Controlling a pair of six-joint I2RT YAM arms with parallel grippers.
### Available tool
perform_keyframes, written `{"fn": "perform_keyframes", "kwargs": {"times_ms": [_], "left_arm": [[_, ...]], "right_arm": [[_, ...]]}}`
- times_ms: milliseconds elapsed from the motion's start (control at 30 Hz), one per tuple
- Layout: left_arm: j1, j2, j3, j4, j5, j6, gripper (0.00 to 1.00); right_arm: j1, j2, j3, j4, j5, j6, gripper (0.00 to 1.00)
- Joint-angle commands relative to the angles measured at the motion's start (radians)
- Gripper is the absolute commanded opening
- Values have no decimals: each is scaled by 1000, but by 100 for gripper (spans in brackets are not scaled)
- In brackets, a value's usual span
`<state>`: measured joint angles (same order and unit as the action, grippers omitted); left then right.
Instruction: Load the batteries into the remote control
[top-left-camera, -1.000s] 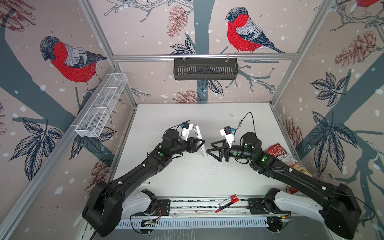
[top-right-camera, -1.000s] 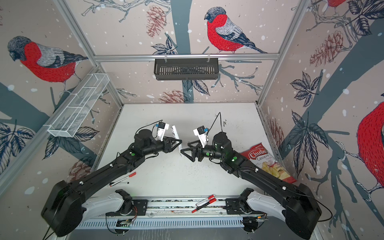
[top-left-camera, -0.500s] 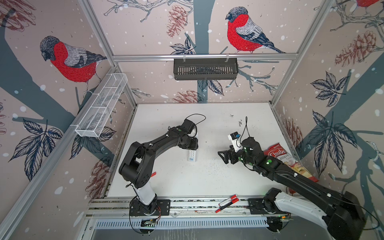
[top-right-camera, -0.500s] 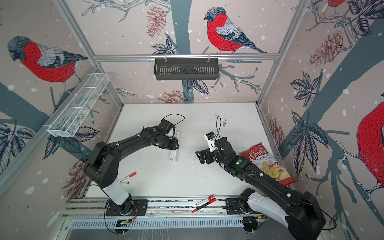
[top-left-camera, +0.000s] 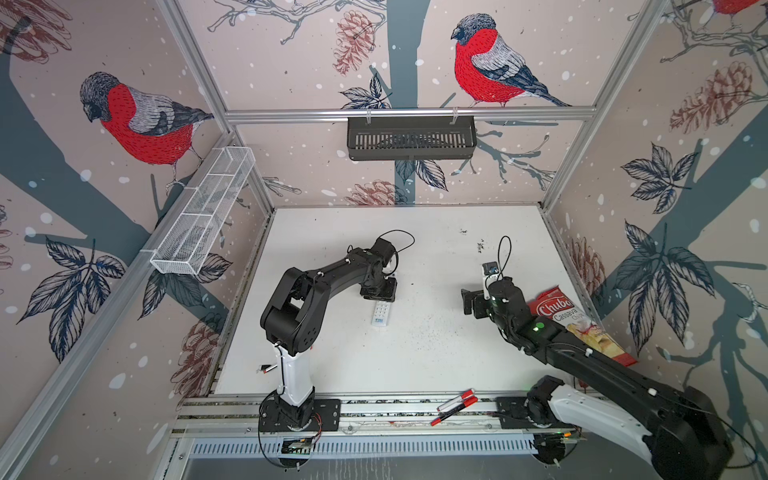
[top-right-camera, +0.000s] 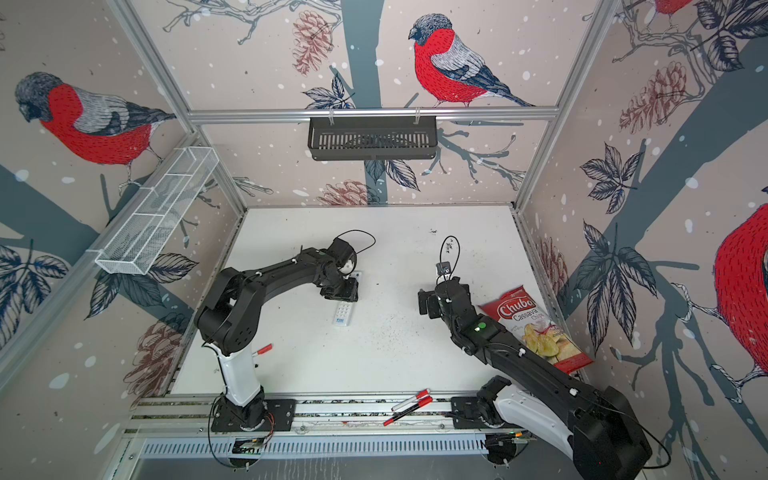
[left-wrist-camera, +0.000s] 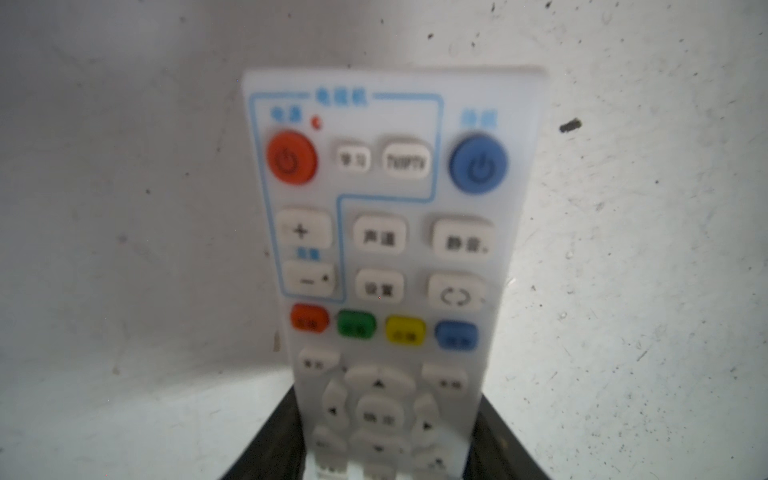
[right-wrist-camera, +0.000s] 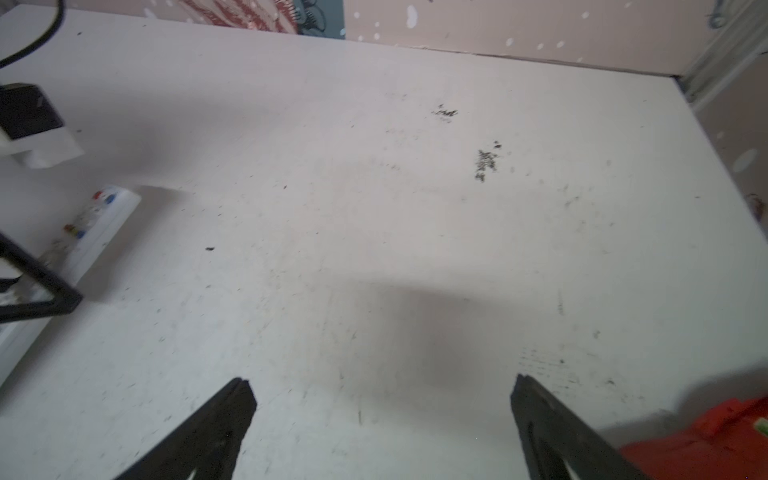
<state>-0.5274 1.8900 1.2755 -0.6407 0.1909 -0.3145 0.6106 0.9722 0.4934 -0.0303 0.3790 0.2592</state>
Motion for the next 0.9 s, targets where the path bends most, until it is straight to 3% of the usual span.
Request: {"fn": "perform_keyframes", "kwargs": {"times_ms": [0,100,267,367,433,500,633,767,867], "left_arm": [[22,-19,-15,67,46,24,65],[50,-84,-61,129,69,31,77],[139,-271,-183,319,90,11,87],[177,-433,-309,462,-114,1,88],[179,-535,-401,545,-358,-13,89],[182,-617,-503,659,-523,5,90],[187,-755,-729,965,-739,138,96],[221,-826,-969,1337,-812,250,96],[321,-821,-1042,1414,-704,238,96]], "right_arm": [[-31,17,-29,169,192,-96,99],[-116,48,-46,238,176,-115,99],[-211,84,-158,489,109,-190,100],[-237,119,-195,599,91,-221,99],[-256,146,-230,687,75,-238,99],[-267,174,-269,791,75,-274,99],[-298,234,-308,941,23,-301,100],[-330,276,-308,1032,-21,-315,100],[-381,326,-295,1079,-75,-299,100]]}}
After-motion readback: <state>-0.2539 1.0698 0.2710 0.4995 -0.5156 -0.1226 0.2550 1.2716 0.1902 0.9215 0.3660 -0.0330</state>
